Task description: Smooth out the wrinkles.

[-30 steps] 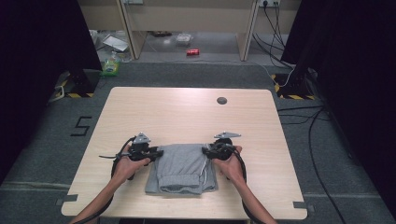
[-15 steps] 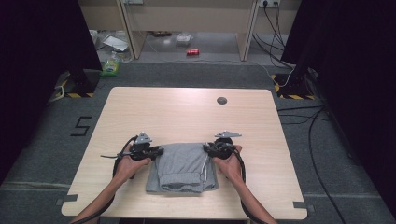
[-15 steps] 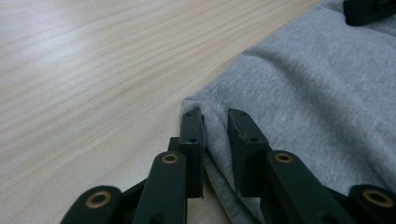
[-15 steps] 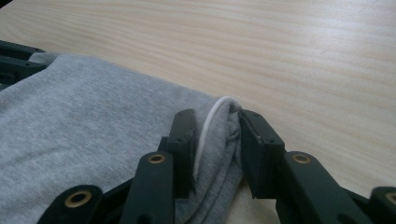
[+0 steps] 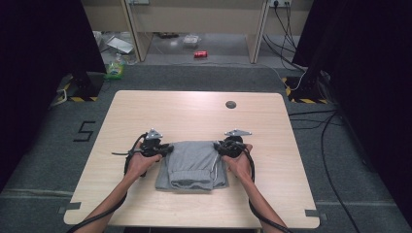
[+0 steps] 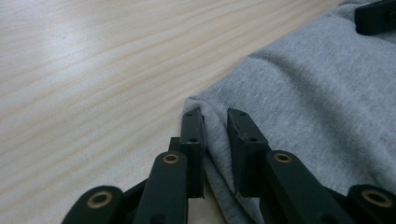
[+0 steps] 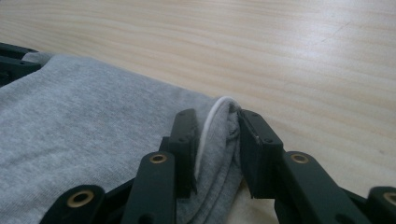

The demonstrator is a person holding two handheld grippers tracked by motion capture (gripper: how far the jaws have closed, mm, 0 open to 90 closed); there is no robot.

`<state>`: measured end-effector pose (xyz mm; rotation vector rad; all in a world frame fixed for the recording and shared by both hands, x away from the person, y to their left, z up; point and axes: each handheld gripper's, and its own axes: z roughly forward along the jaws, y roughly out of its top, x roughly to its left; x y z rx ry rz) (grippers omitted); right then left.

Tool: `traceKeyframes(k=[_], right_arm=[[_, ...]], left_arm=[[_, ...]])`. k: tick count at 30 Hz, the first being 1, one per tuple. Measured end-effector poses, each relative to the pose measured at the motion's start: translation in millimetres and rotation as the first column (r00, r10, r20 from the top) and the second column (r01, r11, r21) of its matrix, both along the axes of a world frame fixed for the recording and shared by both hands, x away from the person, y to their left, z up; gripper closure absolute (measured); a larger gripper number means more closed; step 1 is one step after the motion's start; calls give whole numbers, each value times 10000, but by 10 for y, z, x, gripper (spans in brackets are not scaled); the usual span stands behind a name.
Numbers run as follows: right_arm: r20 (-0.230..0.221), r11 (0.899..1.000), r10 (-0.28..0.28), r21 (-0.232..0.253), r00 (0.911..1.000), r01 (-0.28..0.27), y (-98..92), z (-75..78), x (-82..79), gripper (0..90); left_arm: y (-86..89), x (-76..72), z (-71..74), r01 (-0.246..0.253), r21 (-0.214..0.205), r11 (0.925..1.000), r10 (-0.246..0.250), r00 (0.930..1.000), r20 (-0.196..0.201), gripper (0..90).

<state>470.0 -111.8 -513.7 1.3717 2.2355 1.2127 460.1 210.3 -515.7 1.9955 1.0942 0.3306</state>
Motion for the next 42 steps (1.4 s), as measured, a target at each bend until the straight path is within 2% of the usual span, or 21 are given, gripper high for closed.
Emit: traceKeyframes(k=[15, 34, 42], right_arm=[[33, 9996, -272, -112, 9996, 272, 12, 5, 238, 682], [52, 9987, -486, -129, 9988, 487, -18, 7, 390, 681], [12, 9985, -536, -118, 9986, 536, -26, 8, 425, 676]], left_arm=[[-32, 173, 7, -201, -72, 9998, 200, 9997, -170, 759], [-66, 390, 0, -368, -285, 9989, 357, 9986, -387, 751], [-59, 430, 6, -354, -300, 9989, 340, 9983, -483, 737]])
